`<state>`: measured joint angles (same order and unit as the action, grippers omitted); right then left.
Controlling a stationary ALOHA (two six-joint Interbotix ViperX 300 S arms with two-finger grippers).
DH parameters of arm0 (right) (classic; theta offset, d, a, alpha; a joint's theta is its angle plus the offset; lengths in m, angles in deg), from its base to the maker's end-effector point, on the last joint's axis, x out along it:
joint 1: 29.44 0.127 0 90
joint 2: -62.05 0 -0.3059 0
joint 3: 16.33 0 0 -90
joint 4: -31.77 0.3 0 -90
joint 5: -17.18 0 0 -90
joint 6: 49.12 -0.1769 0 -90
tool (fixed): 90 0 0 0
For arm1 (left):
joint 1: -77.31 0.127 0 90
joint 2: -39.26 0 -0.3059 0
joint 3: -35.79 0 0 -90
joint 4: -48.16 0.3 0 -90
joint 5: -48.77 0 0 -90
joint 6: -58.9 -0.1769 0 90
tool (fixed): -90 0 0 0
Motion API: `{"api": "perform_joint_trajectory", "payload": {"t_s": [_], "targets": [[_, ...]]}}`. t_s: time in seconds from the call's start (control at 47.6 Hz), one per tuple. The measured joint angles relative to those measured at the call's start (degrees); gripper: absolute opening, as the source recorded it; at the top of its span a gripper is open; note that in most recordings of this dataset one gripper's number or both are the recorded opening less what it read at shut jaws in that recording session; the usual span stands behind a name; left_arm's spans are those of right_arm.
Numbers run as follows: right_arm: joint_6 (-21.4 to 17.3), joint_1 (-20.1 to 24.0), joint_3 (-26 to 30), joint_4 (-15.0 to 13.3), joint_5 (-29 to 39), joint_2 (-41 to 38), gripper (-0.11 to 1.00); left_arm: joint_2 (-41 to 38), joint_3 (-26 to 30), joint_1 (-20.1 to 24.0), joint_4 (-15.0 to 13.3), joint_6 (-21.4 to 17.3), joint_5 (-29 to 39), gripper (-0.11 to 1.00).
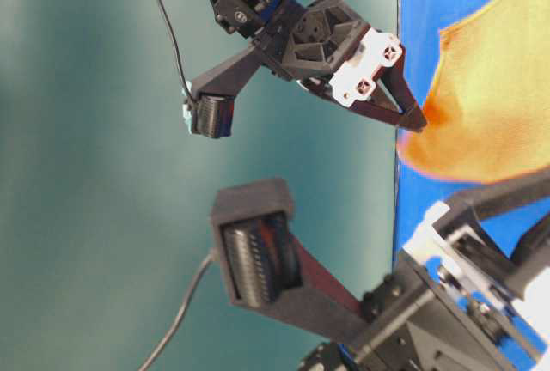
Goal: Fold the orange towel.
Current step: 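Lay the strip down vertically and open both grippers, then retract both grippers outward away from the towel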
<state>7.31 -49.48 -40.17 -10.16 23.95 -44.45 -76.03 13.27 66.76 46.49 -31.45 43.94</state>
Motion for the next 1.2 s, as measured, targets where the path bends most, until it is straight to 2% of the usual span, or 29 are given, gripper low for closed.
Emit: {"api": "perform_joint_trajectory", "payload": {"t_s": [0.231,0.483,0.567,0.882,1.071,1.197], "targets": [[0.0,-0.1,-0.1,0.0,3.0,2.6,0.65,6.2,-2.4,0.2,0.1,-0.1,6.2,0.78],[-1.1,0.1,-5.6,0.3,2.9,14.2,0.65,17.8,-8.9,3.2,0.1,-0.3,8.0,0.78],[-1.8,0.6,-9.0,1.0,1.5,18.9,0.65,21.7,-11.3,5.3,0.1,-0.3,6.1,0.78],[-6.1,4.4,-24.0,3.3,-8.0,39.0,0.65,33.7,-23.9,8.7,0.2,-0.2,-11.0,0.78],[-7.1,6.2,-31.6,4.1,-10.7,49.8,0.65,39.6,-29.2,8.9,0.1,-0.3,-14.7,0.78],[-7.1,6.4,-35.9,4.9,-14.2,53.2,0.65,43.0,-32.3,9.0,0.1,-0.3,-16.0,0.78]]}}
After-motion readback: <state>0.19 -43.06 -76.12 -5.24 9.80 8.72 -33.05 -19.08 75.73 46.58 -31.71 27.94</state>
